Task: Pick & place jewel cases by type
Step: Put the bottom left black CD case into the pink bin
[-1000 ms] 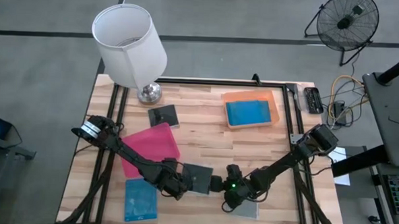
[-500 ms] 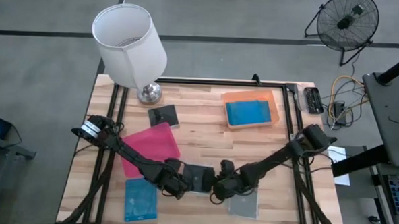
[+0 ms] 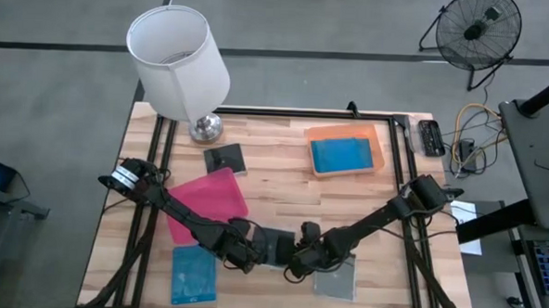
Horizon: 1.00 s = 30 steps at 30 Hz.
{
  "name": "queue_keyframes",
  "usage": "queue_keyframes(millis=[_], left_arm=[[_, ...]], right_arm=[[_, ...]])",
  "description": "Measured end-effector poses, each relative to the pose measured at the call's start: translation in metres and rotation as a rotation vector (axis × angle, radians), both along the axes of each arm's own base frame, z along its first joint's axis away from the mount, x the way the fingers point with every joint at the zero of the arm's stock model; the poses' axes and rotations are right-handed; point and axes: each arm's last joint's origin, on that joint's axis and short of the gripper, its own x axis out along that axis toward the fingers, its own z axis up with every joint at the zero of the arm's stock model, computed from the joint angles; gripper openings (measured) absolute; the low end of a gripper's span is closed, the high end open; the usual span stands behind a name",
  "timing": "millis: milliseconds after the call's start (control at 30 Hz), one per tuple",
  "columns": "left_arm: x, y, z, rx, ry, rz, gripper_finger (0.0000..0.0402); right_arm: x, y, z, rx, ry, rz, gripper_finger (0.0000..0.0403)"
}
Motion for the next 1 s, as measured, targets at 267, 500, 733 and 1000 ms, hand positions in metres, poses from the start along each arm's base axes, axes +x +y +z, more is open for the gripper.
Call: queue_keyframes(millis=[267,500,733,1000], left_arm=[[0.005,-0.0036,0.0018,-0.035,-0.052,-0.025,0.0],[0.0063,-0.0043,0.0024,-0.038,-0.072,-0.023,0.0],[0.0065,-0.0041,0.0029,-0.028,-0.079,-0.026,0.0],[0.0068,-0.0042,0.0032,-0.03,-0.083,-0.026,0.0]], right_arm=[[-0.0001,0.0005,-0.0016,-0.007,0.002,0.012,0.0226],[-0.0005,0.0009,-0.0017,-0.014,0.005,0.028,0.0226],[-0.0015,0.0022,-0.0019,-0.022,0.007,0.042,0.0226],[0.0002,0.0058,0.0026,-0.075,0.006,0.127,0.0226]])
